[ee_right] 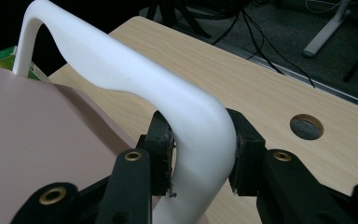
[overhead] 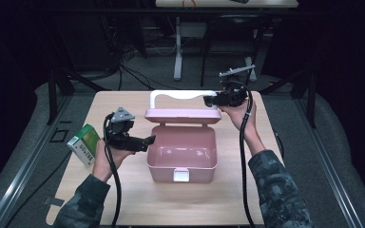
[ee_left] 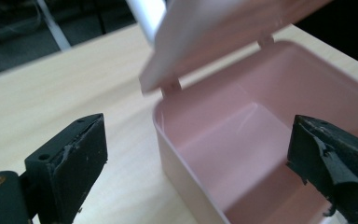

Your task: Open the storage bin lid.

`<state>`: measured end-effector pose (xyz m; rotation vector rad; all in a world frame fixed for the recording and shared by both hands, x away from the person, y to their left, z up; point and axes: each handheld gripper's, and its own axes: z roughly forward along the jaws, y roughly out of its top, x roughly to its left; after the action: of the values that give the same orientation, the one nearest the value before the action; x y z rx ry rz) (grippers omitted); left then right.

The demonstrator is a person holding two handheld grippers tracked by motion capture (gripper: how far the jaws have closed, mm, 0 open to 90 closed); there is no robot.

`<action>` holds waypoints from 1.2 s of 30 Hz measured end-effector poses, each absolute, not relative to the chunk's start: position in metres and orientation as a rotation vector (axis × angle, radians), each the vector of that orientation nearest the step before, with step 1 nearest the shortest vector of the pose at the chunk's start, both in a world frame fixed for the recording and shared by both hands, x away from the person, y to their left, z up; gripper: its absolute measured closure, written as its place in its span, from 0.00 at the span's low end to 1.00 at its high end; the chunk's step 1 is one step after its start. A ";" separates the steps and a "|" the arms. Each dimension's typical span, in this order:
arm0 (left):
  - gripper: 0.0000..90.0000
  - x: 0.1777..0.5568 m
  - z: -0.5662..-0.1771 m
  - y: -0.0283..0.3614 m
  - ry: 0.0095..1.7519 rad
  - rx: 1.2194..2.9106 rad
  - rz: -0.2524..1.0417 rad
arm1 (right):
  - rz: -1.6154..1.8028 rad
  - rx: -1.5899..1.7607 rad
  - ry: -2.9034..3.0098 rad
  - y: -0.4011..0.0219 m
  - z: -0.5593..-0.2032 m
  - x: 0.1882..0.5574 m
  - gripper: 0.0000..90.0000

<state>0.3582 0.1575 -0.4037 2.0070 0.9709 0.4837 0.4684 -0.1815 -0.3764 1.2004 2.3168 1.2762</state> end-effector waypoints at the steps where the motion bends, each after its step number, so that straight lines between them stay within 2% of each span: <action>1: 0.06 0.360 -0.399 0.156 0.965 2.007 0.500 | 1.280 1.200 2.315 -0.181 -0.377 0.469 0.73; 8: 0.18 0.370 -0.383 0.144 0.902 2.007 0.572 | 1.277 1.197 2.321 -0.182 -0.377 0.468 0.73; 13: 0.40 0.371 -0.382 0.137 0.879 2.012 0.608 | 1.281 1.206 2.319 -0.182 -0.377 0.469 0.73; 18: 0.48 0.373 -0.383 0.133 0.891 2.020 0.638 | 1.277 1.204 2.321 -0.182 -0.378 0.469 0.73; 21: 0.57 0.374 -0.383 0.132 0.903 2.007 0.656 | 1.280 1.203 2.319 -0.182 -0.378 0.469 0.72; 31: 0.77 0.373 -0.381 0.128 0.942 2.010 0.732 | 1.282 1.200 2.316 -0.183 -0.378 0.469 0.71; 36: 0.82 0.372 -0.381 0.126 0.951 2.026 0.770 | 1.280 1.212 2.310 -0.184 -0.378 0.468 0.69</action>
<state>0.3720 0.1260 -0.3811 2.0258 0.9514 0.7702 0.4683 -0.1843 -0.3776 1.2116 2.3097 1.2803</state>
